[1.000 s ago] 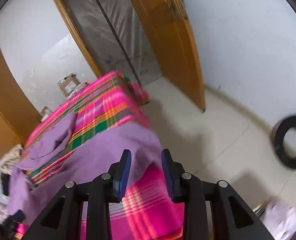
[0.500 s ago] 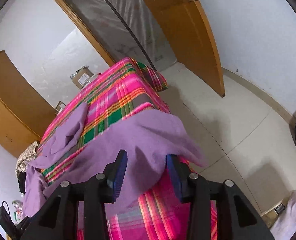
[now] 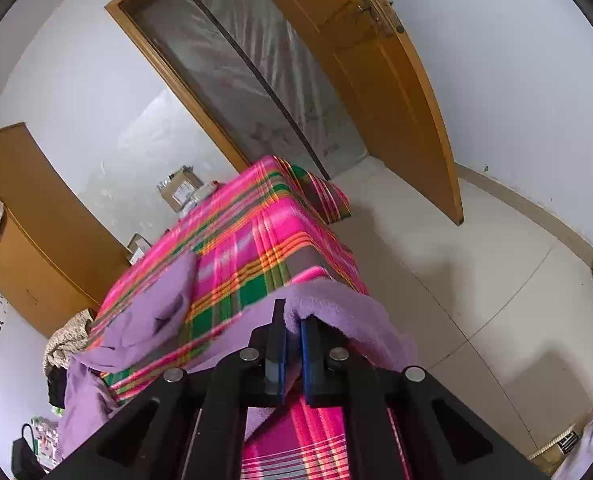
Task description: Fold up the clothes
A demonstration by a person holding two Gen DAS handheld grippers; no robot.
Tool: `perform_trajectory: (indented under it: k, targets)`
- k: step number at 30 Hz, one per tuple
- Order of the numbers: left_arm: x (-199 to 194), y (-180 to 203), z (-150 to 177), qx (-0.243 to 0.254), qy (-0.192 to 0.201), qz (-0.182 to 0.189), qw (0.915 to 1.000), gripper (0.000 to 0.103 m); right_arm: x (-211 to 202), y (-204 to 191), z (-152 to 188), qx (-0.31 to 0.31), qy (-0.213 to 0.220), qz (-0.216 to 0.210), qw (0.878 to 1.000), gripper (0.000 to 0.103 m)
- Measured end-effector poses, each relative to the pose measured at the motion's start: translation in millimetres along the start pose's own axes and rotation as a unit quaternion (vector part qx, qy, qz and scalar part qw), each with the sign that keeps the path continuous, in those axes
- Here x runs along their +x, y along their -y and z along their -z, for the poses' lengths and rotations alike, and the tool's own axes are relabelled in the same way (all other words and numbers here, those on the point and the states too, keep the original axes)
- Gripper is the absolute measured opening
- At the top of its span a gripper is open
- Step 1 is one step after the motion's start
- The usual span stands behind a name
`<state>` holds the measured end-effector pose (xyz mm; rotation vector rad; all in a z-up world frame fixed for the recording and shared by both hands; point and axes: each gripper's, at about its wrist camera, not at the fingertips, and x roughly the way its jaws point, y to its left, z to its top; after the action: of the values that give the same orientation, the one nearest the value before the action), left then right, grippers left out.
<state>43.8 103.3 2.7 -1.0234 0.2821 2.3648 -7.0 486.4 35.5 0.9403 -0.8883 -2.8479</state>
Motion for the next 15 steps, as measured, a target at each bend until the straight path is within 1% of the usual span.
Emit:
perform_trajectory:
  k: [1,3,10,11,12,13,15]
  targets:
    - [1,2,0,0.003,0.000,-0.001,1.0000,0.051,-3,-2,-1,-0.002,0.004,-0.001,1.000,0.006]
    - [2,6,-1,0.009,-0.001,-0.002,1.0000,0.052,-10,-5,-4,-0.002,0.011,-0.007,1.000,0.006]
    - [2,12,0,0.020,0.000,-0.010,0.9998,0.052,-41,-21,-17,-0.012,0.045,-0.028,0.999,0.005]
    - [2,13,0,0.021,0.002,-0.009,0.9997,0.050,-45,-22,-18,-0.014,0.050,-0.029,0.998,0.005]
    - [1,14,1,0.023,0.004,-0.009,0.9997,0.036,-48,-23,-19,-0.015,0.053,-0.030,0.998,0.005]
    - [1,15,1,0.024,0.006,-0.008,0.9997,0.017,-51,-24,-20,-0.016,0.056,-0.031,0.998,0.005]
    - [1,12,1,0.018,0.010,-0.009,0.9997,0.006,-57,-25,-21,-0.017,0.061,-0.032,0.997,0.005]
